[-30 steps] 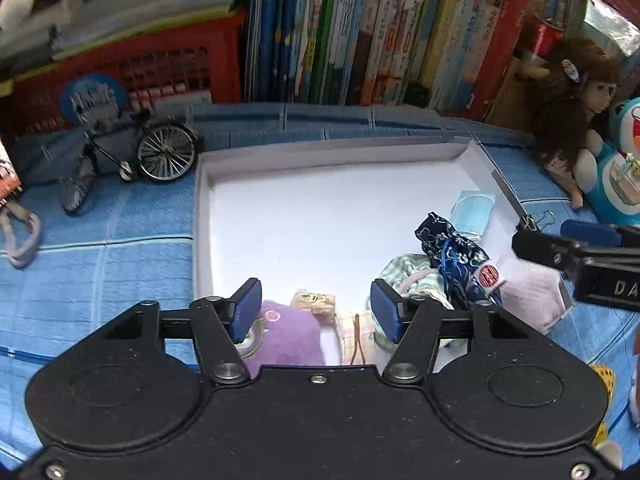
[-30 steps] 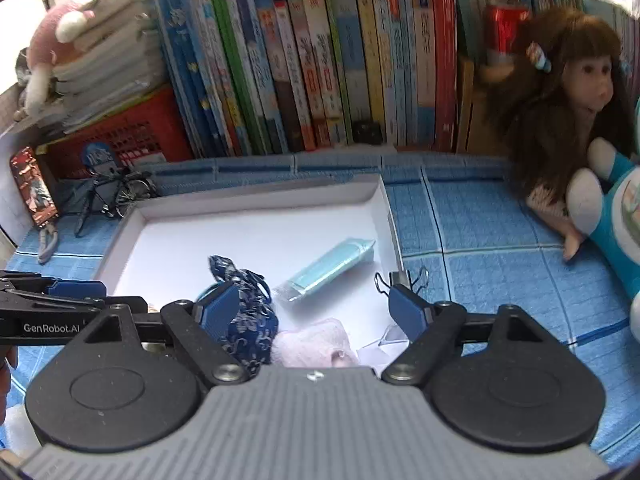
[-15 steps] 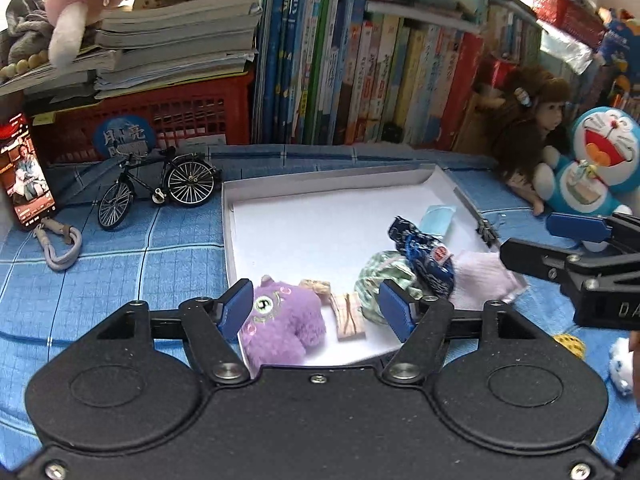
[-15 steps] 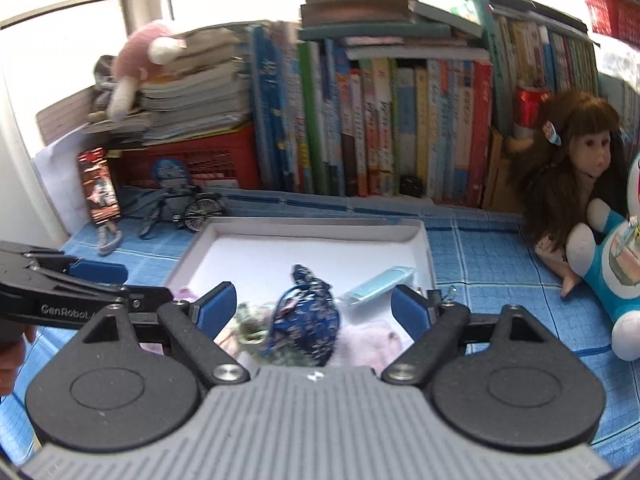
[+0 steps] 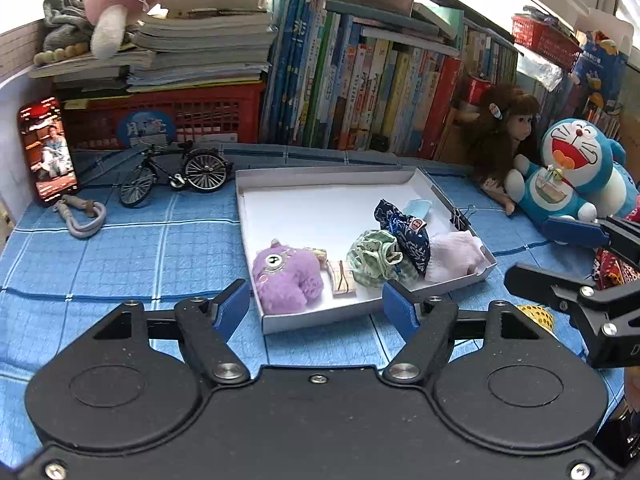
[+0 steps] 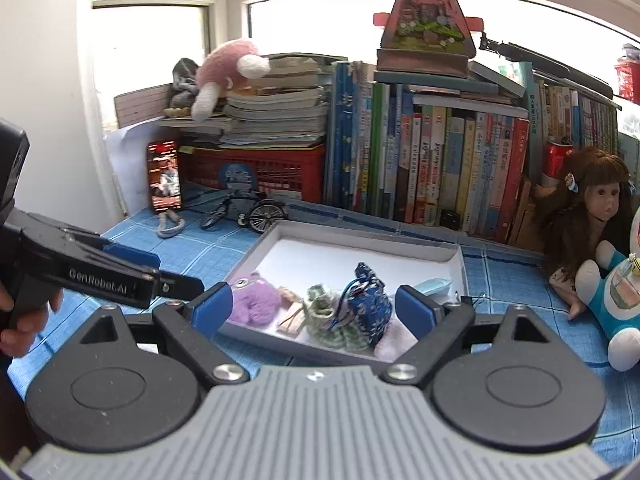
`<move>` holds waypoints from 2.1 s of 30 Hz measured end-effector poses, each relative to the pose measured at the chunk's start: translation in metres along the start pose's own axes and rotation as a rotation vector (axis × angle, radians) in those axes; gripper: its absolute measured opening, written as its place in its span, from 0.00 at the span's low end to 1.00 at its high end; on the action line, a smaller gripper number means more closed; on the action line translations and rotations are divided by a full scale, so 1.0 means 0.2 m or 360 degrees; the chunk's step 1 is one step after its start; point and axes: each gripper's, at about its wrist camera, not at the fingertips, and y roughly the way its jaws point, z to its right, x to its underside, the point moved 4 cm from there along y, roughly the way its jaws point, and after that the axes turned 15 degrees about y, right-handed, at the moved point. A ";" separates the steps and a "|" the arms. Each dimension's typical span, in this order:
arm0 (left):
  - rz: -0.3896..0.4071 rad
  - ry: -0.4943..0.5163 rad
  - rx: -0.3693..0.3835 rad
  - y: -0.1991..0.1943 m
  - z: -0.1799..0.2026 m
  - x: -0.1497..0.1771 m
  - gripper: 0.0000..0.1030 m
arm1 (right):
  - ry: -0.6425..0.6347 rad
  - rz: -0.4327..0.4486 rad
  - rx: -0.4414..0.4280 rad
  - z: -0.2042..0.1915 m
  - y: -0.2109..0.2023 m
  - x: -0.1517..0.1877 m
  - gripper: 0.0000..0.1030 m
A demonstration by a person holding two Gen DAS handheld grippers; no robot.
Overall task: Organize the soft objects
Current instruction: 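Move both tools back toward the white foam cube and green scrunchie, then grasp the white foam cube with the left gripper while the right grasps the green scrunchie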
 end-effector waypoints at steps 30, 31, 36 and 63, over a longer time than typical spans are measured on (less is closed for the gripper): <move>0.0170 -0.0050 -0.0137 -0.38 -0.03 0.58 0.75 | -0.0575 -0.0046 -0.0001 -0.20 -0.14 0.48 0.97; 0.0166 -0.0047 -0.0139 -0.38 -0.02 0.59 0.75 | -0.0582 -0.0049 0.0002 -0.21 -0.13 0.49 0.97; 0.0172 -0.0056 -0.0119 -0.36 -0.02 0.63 0.75 | -0.0620 -0.0072 0.0008 -0.21 -0.11 0.53 0.97; 0.0133 -0.0289 -0.0076 -0.26 -0.16 0.65 0.46 | -0.1016 -0.0065 0.0127 -0.31 -0.02 0.68 0.91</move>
